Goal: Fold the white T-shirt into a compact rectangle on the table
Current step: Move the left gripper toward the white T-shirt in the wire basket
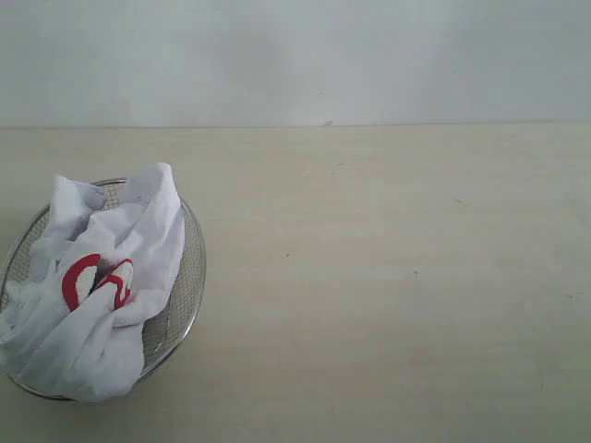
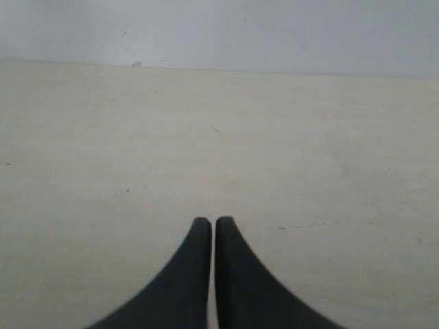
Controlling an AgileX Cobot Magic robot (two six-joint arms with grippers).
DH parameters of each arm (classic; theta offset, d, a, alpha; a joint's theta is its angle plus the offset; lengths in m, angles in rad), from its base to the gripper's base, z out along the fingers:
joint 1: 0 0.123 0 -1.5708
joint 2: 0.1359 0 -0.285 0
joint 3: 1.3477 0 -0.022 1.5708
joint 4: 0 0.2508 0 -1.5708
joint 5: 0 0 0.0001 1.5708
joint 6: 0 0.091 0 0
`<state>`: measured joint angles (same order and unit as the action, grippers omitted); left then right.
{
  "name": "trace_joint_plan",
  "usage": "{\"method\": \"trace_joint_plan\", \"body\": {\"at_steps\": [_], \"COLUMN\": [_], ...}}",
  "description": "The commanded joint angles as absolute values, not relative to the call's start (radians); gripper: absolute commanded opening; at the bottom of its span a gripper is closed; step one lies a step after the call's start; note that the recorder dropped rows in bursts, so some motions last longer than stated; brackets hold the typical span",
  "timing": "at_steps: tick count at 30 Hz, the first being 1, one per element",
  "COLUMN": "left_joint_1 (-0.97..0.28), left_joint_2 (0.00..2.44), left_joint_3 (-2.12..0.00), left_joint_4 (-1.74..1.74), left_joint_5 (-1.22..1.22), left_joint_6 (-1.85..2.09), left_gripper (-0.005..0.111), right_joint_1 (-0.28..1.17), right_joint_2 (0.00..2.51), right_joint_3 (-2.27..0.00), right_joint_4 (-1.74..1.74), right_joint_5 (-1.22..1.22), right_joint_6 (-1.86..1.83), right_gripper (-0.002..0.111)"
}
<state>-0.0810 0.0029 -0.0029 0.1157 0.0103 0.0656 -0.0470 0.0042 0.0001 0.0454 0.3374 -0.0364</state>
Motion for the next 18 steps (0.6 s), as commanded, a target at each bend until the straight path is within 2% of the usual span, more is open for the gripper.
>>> {"method": "trace_joint_plan", "body": {"at_steps": [1,6,9,14,18], "left_joint_1": [-0.078,-0.078,-0.078,-0.078,-0.078], "left_joint_2": [0.000,0.000,0.044,0.301,0.601], "left_joint_3": [0.000,0.000,-0.055,-0.287,-0.494], "left_joint_4": [0.116,0.140,0.250,0.337,0.534], "left_joint_5": [-0.118,-0.313,-0.398,-0.408,-0.251], "left_joint_6": [0.028,-0.314,-0.353,-0.481,-0.727], "left_gripper": [0.005,0.005,0.005,0.005,0.005], "right_joint_1": [-0.049,-0.049,-0.049,-0.049,-0.049], "right_joint_2": [0.000,0.000,0.000,0.000,0.000], "right_joint_3": [0.000,0.000,0.000,0.000,0.000], "right_joint_4": [0.047,0.047,0.047,0.047,0.047], "right_joint_5": [0.334,0.334,0.334,0.334,0.334], "right_joint_6": [-0.035,-0.035,-0.035,-0.035,-0.035], "right_gripper": [0.000,0.000,0.000,0.000,0.000]}}
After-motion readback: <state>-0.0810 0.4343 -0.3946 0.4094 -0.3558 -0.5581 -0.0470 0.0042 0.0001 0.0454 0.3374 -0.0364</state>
